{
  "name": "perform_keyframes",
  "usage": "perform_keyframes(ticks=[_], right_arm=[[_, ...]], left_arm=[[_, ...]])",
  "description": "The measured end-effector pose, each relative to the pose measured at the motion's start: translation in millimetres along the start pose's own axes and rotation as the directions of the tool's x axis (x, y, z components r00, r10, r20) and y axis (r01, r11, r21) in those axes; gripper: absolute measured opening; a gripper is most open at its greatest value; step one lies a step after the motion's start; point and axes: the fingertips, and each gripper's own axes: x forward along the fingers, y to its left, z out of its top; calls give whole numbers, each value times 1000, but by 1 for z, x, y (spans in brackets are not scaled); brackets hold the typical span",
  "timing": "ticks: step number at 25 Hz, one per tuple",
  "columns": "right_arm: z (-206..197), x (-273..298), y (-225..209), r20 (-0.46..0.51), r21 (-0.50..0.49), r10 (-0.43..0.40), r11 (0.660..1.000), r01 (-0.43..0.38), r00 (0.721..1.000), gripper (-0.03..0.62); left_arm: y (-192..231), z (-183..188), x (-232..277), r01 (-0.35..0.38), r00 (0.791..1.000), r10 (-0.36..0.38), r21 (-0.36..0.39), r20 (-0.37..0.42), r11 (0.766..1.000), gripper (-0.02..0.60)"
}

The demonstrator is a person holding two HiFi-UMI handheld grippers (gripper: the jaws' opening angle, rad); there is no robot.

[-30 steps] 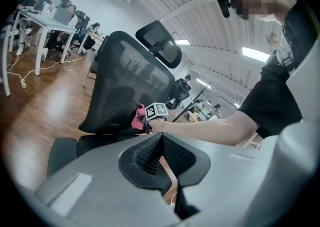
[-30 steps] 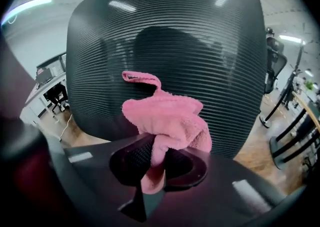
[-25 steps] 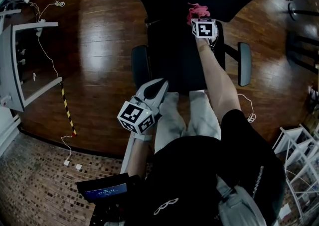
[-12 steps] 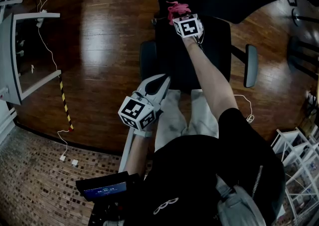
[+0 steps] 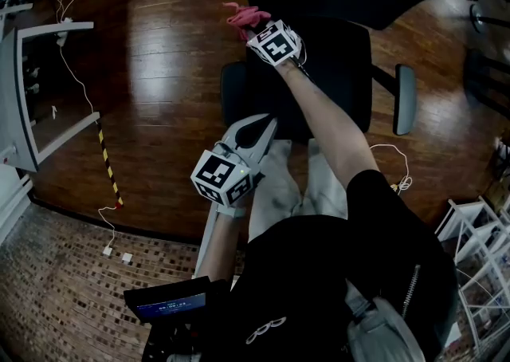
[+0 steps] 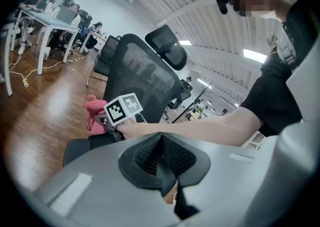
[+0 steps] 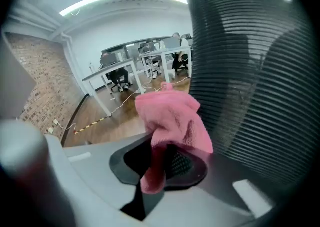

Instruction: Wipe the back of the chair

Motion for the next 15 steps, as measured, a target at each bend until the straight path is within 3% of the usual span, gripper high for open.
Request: perform_keyframes(ticks=[7, 15], right_arm=[[-16, -8, -32, -13, 42, -55, 998, 55, 998, 44], [-59, -49, -111, -54, 128, -180, 974, 186, 982, 48]], left_arm=[[-11, -5, 18, 5, 999, -5, 11, -42, 1000, -9], [-26, -12, 49, 28, 997, -27, 21, -75, 999, -9]])
